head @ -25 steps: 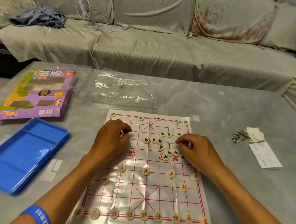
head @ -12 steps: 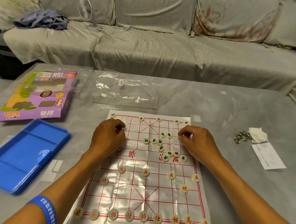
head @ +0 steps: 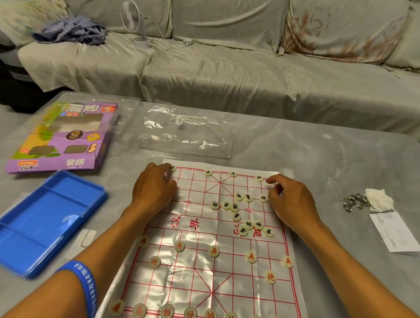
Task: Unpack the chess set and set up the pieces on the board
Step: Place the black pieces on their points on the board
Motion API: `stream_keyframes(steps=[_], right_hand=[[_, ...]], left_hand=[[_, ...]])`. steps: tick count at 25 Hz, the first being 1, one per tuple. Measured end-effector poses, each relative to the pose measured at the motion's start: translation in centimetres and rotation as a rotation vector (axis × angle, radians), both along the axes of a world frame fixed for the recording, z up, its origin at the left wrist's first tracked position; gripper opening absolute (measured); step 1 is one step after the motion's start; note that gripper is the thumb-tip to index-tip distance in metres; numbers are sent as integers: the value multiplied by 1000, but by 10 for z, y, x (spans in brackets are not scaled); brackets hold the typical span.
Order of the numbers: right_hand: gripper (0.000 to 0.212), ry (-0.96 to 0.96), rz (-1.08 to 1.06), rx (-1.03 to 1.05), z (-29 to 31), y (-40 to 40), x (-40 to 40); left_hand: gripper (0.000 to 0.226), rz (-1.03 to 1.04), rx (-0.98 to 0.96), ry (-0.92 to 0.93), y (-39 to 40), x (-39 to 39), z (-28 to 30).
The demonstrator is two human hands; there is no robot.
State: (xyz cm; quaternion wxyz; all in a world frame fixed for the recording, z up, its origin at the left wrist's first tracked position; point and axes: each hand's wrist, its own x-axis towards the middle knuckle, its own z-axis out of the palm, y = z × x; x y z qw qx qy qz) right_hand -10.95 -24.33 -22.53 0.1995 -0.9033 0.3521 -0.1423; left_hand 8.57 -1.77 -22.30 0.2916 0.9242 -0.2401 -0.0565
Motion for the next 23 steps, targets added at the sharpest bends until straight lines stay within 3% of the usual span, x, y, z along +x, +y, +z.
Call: stream_keyframes(steps=[6,10,13,15,17,23], right_hand=[[24,-38,18,13,0,7,4],[21,-51,93,45,11,15,-6],[19,-11,212,100,15,28,-9],[22,48,281,112,14,39,-3],[23,108,325,90,10,47,5],[23,34,141,46,7,27,1]], left_hand=[[48,-105,122,-33,-1,6,-3],[43,-55,-125,-102,2,-9,2],[26,-309,-146,-91,-4,-32,10],[32,-507,-49,-7,-14,-47,13],[37,-572,28,29,-22,-52,13],[32,-511,-12,80,-20,-51,8]])
